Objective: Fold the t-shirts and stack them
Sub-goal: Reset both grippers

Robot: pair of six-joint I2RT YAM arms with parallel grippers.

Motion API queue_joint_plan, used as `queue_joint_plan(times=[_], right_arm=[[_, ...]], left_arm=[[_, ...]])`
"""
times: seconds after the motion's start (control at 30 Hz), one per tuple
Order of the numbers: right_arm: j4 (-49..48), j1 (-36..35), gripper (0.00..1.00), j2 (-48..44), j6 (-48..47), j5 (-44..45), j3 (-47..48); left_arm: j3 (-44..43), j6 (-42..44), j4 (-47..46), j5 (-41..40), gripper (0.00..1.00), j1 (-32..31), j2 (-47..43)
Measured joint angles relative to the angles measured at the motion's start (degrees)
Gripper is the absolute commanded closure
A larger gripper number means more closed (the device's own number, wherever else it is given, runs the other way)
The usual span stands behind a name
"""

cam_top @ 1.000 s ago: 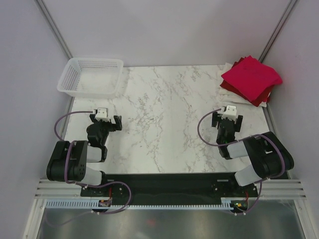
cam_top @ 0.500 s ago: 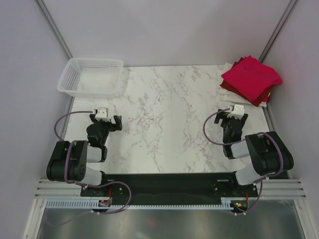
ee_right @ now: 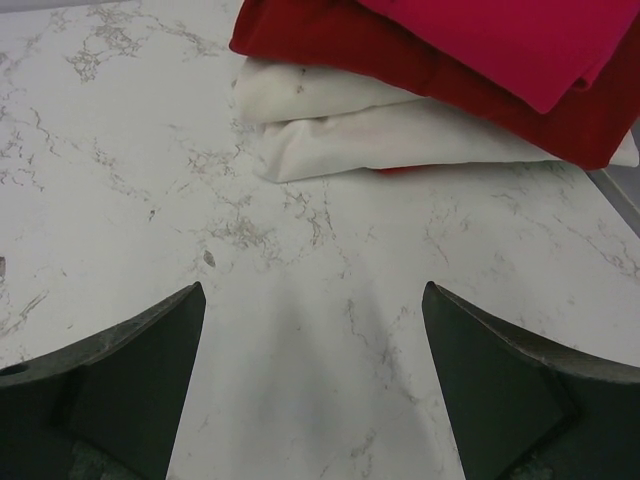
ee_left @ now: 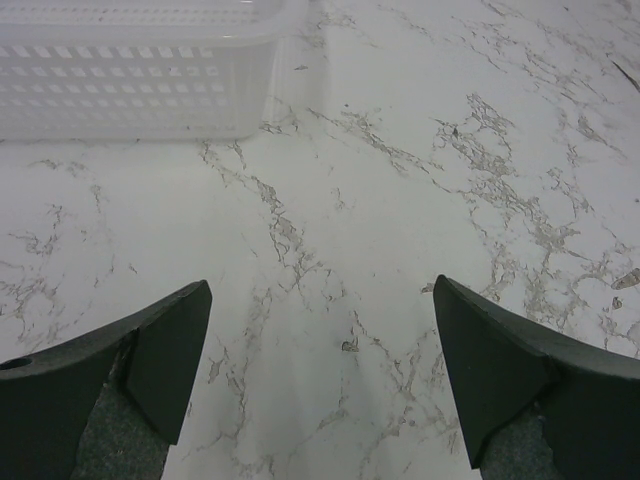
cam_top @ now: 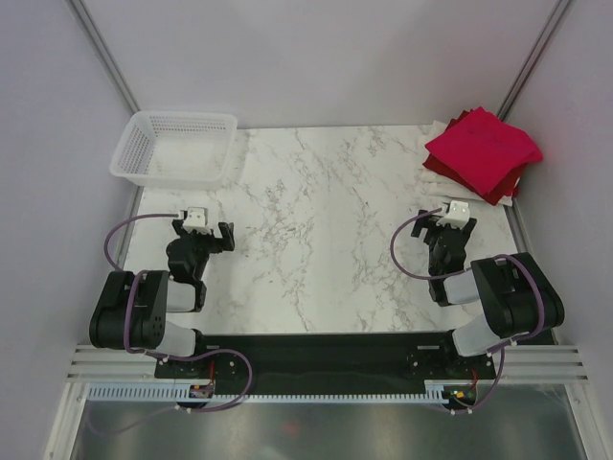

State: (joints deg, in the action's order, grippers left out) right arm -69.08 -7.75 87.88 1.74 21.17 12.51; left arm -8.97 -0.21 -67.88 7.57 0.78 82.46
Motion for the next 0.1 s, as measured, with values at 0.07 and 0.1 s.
queue_joint_plan(times=[0.07,0.1], right_arm=[[-0.09,0.02,0.02,0.00,0.00,-0.02,0.00],[-0.17,0.02,0.02,0.00,0.00,-0.04,-0.02]], left_arm=[[0.00,0.00,0.00,0.00,0.00,0.00,0.00],[0.00,0.00,0.00,0.00,0.00,0.00,0.00]])
